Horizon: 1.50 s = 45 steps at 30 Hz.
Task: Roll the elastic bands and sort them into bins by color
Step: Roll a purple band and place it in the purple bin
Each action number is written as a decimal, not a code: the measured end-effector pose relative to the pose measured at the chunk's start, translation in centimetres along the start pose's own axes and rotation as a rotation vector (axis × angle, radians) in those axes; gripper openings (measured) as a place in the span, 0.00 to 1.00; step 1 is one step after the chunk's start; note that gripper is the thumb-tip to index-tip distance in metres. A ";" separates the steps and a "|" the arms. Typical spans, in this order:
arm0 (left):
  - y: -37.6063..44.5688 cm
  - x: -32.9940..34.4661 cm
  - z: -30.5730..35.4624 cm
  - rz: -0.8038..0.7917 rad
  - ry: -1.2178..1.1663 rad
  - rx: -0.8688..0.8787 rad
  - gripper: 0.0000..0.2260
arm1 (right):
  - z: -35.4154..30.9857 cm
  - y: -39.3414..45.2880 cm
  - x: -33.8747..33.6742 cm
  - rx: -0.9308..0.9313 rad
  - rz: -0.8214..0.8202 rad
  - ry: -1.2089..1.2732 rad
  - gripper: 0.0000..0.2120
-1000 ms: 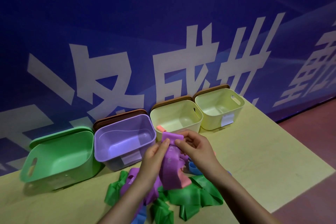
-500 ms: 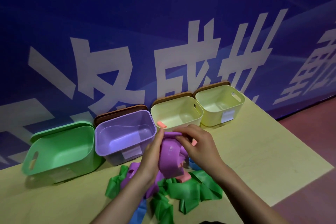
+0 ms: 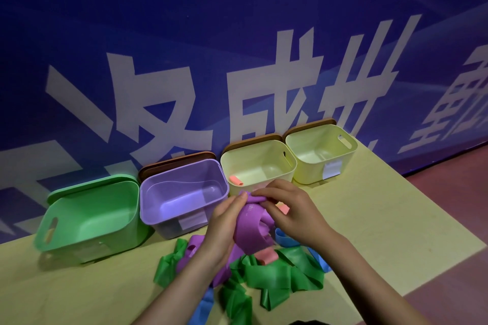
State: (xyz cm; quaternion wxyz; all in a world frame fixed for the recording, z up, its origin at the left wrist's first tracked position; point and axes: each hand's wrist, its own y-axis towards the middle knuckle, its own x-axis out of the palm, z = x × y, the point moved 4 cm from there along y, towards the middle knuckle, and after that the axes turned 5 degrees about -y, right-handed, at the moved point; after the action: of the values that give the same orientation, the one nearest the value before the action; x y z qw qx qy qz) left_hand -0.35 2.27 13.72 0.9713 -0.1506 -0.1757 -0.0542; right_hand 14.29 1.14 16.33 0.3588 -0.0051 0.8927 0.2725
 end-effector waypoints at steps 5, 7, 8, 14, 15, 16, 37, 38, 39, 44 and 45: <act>-0.2 -0.2 0.4 -0.020 0.164 0.130 0.07 | 0.3 -0.2 0.0 0.281 -0.021 0.316 0.13; -0.4 0.0 0.7 -0.038 0.236 0.186 0.07 | 0.4 -0.2 0.5 0.455 0.011 0.507 0.11; -0.5 0.1 0.7 -0.043 0.261 0.212 0.06 | 0.4 -0.2 0.9 0.507 0.018 0.587 0.09; -1.1 0.4 1.2 -0.075 0.238 0.245 0.06 | 0.3 -0.1 1.6 0.538 0.034 0.685 0.04; -1.2 0.4 1.3 -0.083 0.231 0.238 0.06 | 0.2 -0.1 1.6 0.522 0.022 0.682 0.05; -1.3 0.3 1.4 -0.091 0.234 0.235 0.06 | 0.1 0.0 1.5 0.508 0.013 0.684 0.06; -0.6 -0.1 0.2 0.005 0.116 0.020 0.18 | -1.2 -0.2 1.3 0.291 0.139 0.301 0.10; -0.4 -0.2 0.0 0.021 0.120 0.000 0.18 | -1.1 -0.3 1.2 0.278 0.138 0.272 0.11; -0.3 -0.4 -0.2 0.033 0.136 -0.016 0.19 | -1.1 -0.3 1.1 0.267 0.138 0.238 0.10; -0.1 -0.7 -0.9 0.041 0.195 -0.066 0.20 | -0.9 -0.6 1.1 0.190 0.152 0.047 0.01; 0.0 -0.8 -1.0 0.060 0.181 -0.077 0.18 | -1.0 -0.6 1.0 0.160 0.147 0.006 0.02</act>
State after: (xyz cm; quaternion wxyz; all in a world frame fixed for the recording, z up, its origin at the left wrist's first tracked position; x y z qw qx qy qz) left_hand -0.75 1.97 12.50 0.9779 -0.1875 -0.0804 -0.0452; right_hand 13.04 0.31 15.94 0.3347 0.0880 0.9106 0.2260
